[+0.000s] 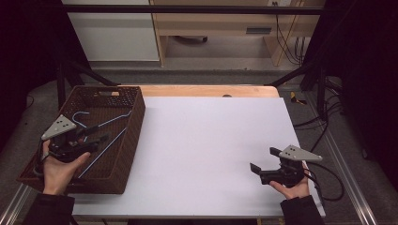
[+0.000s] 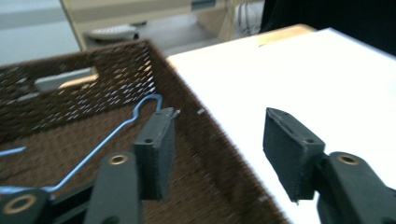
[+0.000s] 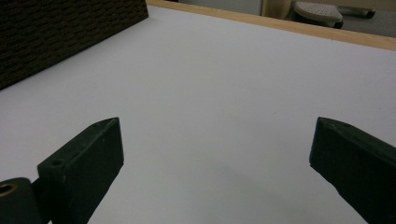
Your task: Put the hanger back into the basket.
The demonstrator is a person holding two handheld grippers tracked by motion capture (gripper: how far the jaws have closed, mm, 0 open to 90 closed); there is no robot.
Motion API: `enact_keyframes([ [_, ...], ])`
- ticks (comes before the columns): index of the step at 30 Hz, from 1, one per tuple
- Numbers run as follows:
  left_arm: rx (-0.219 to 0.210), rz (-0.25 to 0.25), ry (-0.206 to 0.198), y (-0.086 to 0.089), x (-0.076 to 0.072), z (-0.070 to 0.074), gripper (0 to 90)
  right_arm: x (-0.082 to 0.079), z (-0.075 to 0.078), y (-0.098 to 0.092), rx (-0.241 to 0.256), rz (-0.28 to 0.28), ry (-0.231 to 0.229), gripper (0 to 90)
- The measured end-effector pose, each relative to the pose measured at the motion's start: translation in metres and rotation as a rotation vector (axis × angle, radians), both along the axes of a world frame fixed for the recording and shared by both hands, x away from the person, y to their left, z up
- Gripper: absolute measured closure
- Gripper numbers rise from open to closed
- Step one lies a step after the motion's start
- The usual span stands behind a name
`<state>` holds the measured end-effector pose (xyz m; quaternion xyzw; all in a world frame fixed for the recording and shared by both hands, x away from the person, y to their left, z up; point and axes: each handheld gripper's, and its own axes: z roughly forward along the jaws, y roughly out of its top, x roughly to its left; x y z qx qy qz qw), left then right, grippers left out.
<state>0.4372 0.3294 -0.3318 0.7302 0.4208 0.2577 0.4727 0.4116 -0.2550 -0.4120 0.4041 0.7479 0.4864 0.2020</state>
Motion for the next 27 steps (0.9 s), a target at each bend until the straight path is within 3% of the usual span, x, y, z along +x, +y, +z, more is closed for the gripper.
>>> enact_keyframes([
  [5, -0.029, -0.059, -0.031, -0.021, -0.011, -0.002, 34.9, 0.0, 0.001, 0.0, 0.003, -0.004, -0.007, 3.5],
  [14, -0.016, -0.156, -0.035, -0.062, -0.027, -0.016, 24.1, -0.002, 0.002, -0.001, 0.009, -0.007, -0.015, 3.2],
  [27, -0.038, -0.188, 0.005, -0.086, -0.035, -0.05, 12.4, -0.004, 0.004, -0.003, 0.015, -0.011, -0.029, 3.0],
])
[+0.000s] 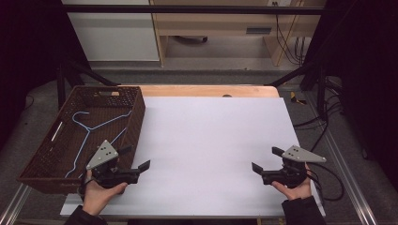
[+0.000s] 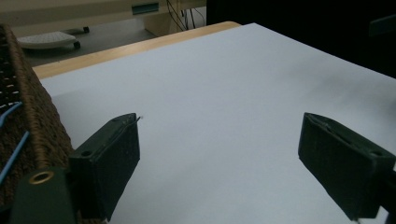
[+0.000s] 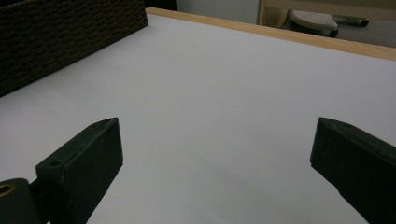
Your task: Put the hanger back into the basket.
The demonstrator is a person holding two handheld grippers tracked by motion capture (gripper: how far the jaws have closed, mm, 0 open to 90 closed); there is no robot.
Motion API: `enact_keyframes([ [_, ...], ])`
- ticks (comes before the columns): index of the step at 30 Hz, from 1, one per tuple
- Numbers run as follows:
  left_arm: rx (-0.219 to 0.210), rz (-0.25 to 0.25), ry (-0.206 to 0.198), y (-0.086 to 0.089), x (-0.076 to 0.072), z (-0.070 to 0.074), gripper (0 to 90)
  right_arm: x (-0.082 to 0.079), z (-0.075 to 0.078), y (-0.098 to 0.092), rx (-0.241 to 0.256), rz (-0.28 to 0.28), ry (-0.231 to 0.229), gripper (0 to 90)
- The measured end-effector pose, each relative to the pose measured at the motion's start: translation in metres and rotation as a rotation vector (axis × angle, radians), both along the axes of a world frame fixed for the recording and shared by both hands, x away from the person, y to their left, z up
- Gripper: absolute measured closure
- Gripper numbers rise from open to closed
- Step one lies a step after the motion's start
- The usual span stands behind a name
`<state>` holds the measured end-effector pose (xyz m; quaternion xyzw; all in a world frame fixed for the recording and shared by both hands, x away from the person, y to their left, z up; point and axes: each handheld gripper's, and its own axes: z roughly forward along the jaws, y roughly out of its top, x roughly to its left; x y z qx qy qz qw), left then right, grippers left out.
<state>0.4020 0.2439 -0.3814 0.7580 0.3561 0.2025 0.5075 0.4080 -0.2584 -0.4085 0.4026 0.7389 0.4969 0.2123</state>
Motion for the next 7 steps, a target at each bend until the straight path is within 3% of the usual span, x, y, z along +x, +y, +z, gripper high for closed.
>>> enact_keyframes([
  [7, 0.007, -0.024, 0.0, -0.0061, 0.0003, -0.0097, 9.8, -0.0004, 0.0005, -0.0015, 0.0, -0.001, 0.0, 2.7],
])
